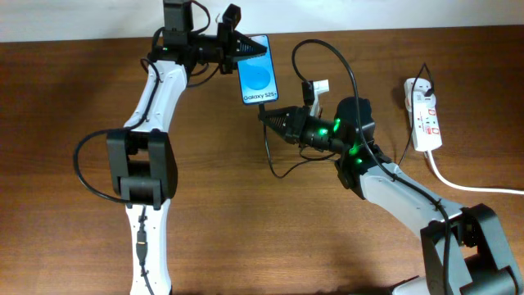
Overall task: Plug charger to phone and switch on socket
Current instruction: 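Push the USB-C plug up into the phone's port with the right gripper, then open the right gripper and pull it back from the plug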
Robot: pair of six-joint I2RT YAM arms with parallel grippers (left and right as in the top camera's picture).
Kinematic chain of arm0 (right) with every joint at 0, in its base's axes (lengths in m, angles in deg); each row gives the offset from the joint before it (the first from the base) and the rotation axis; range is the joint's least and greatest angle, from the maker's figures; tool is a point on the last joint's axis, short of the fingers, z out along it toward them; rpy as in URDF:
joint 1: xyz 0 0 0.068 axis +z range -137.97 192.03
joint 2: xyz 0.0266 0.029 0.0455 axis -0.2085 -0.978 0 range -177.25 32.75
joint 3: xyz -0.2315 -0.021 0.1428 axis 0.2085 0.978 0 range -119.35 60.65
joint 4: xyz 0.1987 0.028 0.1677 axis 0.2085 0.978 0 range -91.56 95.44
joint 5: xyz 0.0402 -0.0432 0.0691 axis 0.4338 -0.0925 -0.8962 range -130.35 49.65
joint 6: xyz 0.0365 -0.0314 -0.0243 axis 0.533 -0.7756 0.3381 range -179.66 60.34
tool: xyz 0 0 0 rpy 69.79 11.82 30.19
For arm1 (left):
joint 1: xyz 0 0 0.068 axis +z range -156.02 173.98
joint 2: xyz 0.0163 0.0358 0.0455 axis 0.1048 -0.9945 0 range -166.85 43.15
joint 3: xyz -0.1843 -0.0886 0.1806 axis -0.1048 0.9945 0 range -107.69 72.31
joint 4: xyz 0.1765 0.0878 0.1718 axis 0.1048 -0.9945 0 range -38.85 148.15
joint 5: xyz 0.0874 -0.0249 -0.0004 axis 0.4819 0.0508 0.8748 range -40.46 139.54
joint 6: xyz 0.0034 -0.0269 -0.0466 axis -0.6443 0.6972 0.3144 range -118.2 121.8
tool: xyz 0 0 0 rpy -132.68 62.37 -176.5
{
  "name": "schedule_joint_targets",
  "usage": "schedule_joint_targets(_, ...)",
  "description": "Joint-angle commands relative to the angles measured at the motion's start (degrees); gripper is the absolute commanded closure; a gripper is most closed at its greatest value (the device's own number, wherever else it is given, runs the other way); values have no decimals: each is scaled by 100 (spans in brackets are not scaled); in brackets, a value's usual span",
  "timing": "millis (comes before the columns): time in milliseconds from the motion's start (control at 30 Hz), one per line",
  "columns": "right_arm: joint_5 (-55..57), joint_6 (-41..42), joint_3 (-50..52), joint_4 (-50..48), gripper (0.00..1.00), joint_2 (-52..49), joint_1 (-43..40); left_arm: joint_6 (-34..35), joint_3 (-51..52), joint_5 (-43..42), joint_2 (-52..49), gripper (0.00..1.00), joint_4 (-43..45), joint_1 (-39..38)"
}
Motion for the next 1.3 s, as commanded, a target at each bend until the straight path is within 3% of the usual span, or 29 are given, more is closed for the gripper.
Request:
schedule_joint_targets(0,452,-61,-22,-103,96,-9,-81,-118,-37,-256,131,100,11,-243)
schedule_joint_targets(467,409,-212,-22,-105,96,-9,-299,-201,-37,-256,131,100,-57,-208)
schedule_joint_targets(567,214,-339,-20,-103,77,-9,-299,-201,-37,-256,131,100,-96,-197)
schedule_joint_targets(633,9,-378,-20,-101,56,-9,-337,-203,-37,-254,131,100,-96,-195)
schedule_joint_targets(833,-684,-568,-20,-103,45,-7,-697,-358,-37,-256,131,100,-96,-162)
schedule_joint_targets(900,-962,-732,-20,-83,31,-7,-916,-769,-37,-256,131,100,-120,-136)
schedule_joint_targets(967,-1095,-905,-22,142,26,-7,-1108,-1169,-37,-256,131,100,-264,-136)
schedule_joint_targets(1167,-1054,-2142,-72,1757,22,-7,-1360,-2280,-35,74,131,100,-1119,-125)
schedule_joint_targets(1267,-925,-2680,-160,2505,21,-7,-1355,-2787,-35,1093,131,100,-2094,-127)
